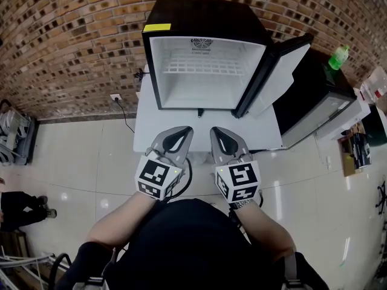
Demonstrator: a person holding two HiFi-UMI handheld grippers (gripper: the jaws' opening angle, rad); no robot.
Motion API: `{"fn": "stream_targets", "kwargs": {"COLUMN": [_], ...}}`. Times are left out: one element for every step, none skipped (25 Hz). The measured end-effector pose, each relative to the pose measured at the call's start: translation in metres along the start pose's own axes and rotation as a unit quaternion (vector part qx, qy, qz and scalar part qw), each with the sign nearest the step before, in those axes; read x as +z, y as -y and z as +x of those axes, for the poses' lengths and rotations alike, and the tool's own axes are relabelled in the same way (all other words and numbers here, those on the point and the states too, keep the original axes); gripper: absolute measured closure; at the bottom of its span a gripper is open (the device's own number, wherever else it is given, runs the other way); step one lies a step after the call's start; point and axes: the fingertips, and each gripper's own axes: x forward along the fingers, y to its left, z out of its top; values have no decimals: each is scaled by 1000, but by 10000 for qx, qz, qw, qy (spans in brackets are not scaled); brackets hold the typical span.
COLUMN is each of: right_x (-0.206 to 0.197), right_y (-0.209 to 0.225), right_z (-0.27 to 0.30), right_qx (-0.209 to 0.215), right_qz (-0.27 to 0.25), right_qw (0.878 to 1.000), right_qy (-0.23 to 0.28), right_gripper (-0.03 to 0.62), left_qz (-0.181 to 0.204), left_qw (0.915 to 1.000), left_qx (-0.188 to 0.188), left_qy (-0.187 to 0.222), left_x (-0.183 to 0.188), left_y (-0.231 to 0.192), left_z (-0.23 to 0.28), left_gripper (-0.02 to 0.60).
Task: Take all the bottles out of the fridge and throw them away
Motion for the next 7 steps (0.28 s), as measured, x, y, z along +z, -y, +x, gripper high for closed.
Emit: {"fn": "stream_targets", "kwargs": {"right_x": [0, 0, 0, -1, -1, -1, -1], "right_y": [0, 0, 1, 1, 1, 1, 2], "right_z": [0, 0, 0, 0, 0, 0, 1], "right_qx": [-5, -9, -14, -19, -25, -32, -39], "right_qz": [2, 7, 12, 14, 13, 11, 7], "right_qw": [10000, 10000, 10000, 10000, 10000, 10000, 10000], "right_qy": [-3, -5, -5, -3, -1, 1, 3], "right_gripper": [592, 592, 592, 592, 592, 592, 592], "left_qz": [-2, 1, 7, 14, 24, 34, 44], "left_qw": [10000, 10000, 10000, 10000, 10000, 10000, 10000], "left_qx": [1, -6, -18, -31, -47, -65, -83], "left_qy": [3, 3, -2, -7, -11, -15, -18], "left_x": [0, 0, -1, -2, -3, -3, -4], "left_y": [0, 0, 0, 0, 1, 1, 1], "left_z": [0, 1, 1, 1, 2, 2, 3], "left_gripper": [578, 577, 578, 577, 578, 578, 577]}}
